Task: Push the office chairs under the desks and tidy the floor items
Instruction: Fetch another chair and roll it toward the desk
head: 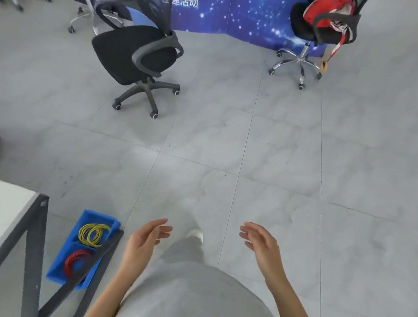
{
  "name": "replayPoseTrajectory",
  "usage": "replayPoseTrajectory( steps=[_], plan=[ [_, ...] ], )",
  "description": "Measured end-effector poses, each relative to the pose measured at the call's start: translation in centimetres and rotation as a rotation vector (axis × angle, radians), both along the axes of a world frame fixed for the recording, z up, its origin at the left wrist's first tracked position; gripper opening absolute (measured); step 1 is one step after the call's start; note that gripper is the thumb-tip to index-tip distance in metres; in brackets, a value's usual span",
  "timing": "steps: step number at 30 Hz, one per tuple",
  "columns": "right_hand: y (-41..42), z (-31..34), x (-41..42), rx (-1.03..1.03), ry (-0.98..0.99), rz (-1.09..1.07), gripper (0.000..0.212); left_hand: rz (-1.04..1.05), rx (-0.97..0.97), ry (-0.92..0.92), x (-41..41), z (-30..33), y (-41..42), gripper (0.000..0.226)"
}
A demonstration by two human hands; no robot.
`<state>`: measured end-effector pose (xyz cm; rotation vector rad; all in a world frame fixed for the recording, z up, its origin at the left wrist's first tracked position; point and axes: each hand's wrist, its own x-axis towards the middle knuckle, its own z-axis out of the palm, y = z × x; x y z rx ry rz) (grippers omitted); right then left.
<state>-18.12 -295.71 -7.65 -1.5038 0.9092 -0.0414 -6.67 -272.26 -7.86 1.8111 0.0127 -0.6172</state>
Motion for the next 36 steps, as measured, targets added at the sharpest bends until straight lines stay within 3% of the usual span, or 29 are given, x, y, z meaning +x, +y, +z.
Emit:
replayPoseTrajectory(
  steps=[10,15,20,27,32,35,36],
  plan=[
    [-13.2,-1.1,17.8,-0.036,0.129,-0.14,0.022,-0.224,-0.057,-0.111,27.8,4.8,-18.9,0.036],
    [-22.8,-2.6,32.6,-0.037,0.131,-0.107,0.02,-0.116,-0.029,-0.056,38.4,2.8,-26.1,0.036],
    [-31.8,0.7,50.2,-0.092,0.008,0.084,0.023,0.118,-0.024,0.037,47.0,2.8,-29.9,0.033],
    [-40.7,3.9,71.7,-0.172,-0.102,0.287,0.022,0.201,-0.01,0.064,61.8,1.9,-37.8,0.031],
    [-46.6,0.8,81.7,-0.186,-0.069,0.287,0.023,0.108,-0.031,0.004,75.9,0.7,-46.0,0.03],
    [-47.7,0.6,81.8,-0.173,0.03,0.237,0.023,0.003,-0.032,-0.052,80.8,2.5,-49.7,0.03],
    [-51.2,0.5,87.1,-0.182,0.033,0.229,0.022,-0.019,-0.036,-0.081,87.7,3.0,-53.2,0.03]
  ],
)
